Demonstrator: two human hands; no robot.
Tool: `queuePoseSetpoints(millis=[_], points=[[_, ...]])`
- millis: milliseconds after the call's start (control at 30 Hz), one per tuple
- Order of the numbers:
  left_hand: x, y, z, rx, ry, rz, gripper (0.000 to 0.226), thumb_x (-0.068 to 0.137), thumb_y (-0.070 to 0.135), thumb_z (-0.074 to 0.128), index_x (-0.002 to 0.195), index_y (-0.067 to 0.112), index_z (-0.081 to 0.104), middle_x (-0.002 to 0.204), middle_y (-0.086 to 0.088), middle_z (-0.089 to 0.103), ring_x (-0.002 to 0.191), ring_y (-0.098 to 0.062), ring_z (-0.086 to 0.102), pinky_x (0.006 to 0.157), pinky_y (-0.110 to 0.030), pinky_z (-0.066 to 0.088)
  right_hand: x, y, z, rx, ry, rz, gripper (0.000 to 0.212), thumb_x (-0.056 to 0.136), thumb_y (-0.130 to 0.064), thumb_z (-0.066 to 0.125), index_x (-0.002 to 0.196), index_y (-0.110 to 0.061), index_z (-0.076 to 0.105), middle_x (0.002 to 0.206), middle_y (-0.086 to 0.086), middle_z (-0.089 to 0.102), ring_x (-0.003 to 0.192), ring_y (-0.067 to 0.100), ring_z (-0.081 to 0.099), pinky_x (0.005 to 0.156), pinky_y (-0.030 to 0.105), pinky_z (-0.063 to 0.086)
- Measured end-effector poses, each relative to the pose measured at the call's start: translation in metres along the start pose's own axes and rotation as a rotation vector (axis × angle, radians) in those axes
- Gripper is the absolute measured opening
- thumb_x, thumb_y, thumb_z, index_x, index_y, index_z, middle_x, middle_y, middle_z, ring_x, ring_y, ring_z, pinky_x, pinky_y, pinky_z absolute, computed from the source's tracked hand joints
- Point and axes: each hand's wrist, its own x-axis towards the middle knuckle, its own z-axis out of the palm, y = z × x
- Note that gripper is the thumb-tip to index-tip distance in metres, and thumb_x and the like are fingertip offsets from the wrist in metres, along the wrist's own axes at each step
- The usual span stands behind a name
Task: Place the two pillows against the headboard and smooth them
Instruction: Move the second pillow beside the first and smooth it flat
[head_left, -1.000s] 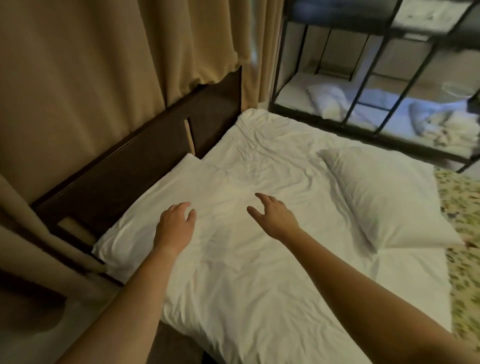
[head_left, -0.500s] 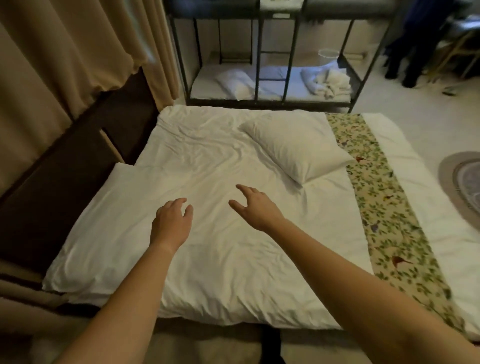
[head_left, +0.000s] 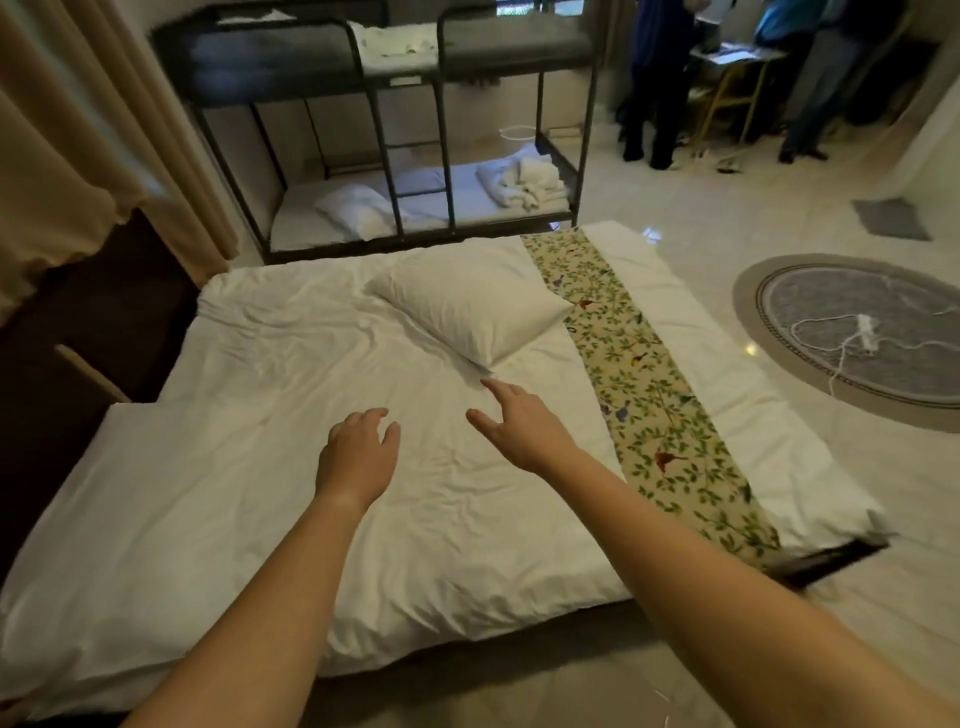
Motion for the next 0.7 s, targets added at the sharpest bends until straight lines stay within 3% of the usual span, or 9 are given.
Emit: queuePoseSetpoints(millis=[467,700], points=[[-0.023,0.267,0.119,0.0,0.019,0.139,0.051,0.105,0.046,0.042,0.145,0.019,0.057,0.145,-0.011,0.058,0.133,-0.036,0.051,0.107,-0.05,0.046,-0.065,0.216,-0.172,0.007,0.059,0.053,0.073,0.098,-0.065,0.044,0.161,-0.031,0.027,0.165,-0.001,0.034,0.149,0.025,0.035,0.113,0.047,0.038],[-0.001,0.365,0.176,0.028,-0.024,0.232,0.05,0.104,0.046,0.044,0.144,0.019,0.059,0.145,-0.009,0.059,0.136,-0.033,0.05,0.107,-0.049,0.046,-0.064,0.307,-0.229,0.044,0.11,0.142,0.074,0.096,-0.069,0.044,0.16,-0.034,0.028,0.165,-0.002,0.034,0.149,0.023,0.035,0.116,0.048,0.036]])
